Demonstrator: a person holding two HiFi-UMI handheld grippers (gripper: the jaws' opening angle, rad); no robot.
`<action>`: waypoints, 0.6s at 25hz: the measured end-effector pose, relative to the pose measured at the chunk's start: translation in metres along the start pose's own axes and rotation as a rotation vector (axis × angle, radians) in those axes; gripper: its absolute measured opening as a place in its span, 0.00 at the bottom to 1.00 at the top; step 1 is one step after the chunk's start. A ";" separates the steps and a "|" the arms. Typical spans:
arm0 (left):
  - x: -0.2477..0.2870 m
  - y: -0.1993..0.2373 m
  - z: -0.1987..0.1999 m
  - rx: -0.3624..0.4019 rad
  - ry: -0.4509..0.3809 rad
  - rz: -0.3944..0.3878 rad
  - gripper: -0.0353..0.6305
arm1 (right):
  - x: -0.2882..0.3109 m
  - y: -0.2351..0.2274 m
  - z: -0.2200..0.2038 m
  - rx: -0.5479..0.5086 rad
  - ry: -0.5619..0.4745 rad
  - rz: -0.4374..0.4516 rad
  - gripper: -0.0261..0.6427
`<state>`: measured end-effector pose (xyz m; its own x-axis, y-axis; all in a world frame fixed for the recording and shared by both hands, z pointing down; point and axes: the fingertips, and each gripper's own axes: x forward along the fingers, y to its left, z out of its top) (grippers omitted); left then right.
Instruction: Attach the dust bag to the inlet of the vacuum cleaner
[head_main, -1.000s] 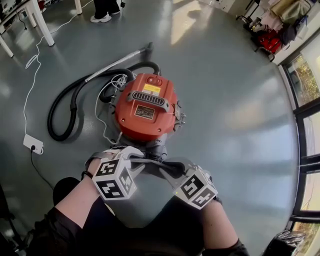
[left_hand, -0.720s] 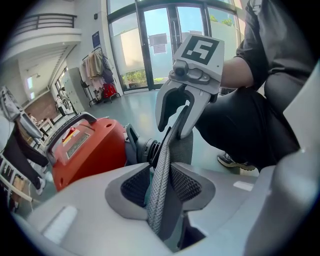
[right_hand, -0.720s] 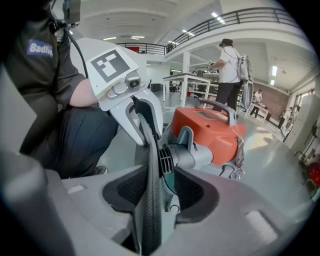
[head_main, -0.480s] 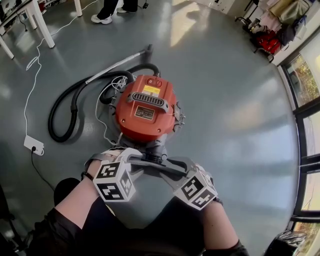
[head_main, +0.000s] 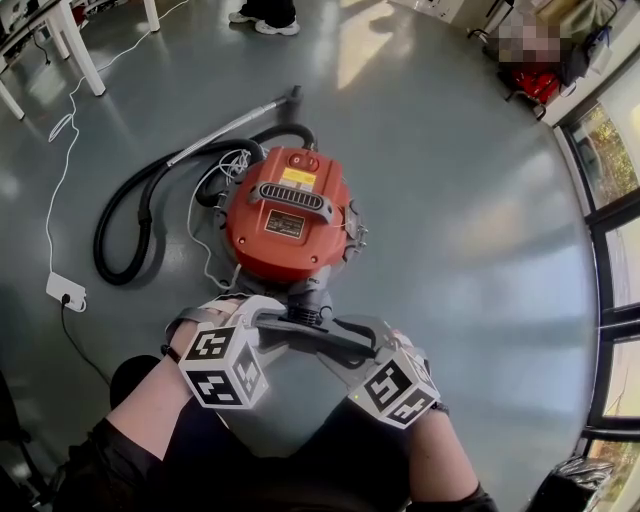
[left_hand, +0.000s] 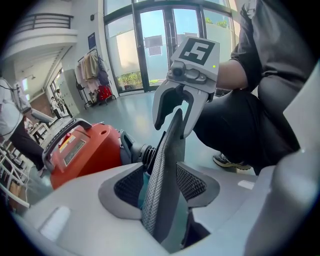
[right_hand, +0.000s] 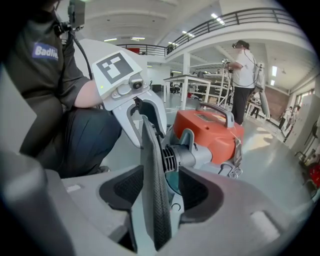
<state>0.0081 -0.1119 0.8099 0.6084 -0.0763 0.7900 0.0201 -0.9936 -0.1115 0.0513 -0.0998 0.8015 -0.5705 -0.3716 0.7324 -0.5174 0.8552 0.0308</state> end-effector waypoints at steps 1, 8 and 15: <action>-0.002 0.000 0.001 0.002 -0.004 -0.001 0.40 | -0.002 0.001 0.000 -0.003 -0.001 0.000 0.34; -0.022 0.001 0.011 -0.011 -0.045 0.009 0.40 | -0.019 0.005 0.008 0.001 -0.015 0.003 0.35; -0.045 0.006 0.023 -0.036 -0.074 0.024 0.39 | -0.043 0.007 0.022 0.054 -0.032 0.012 0.35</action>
<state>-0.0007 -0.1129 0.7597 0.6655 -0.0955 0.7403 -0.0230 -0.9939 -0.1075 0.0583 -0.0862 0.7552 -0.5966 -0.3739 0.7101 -0.5436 0.8392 -0.0148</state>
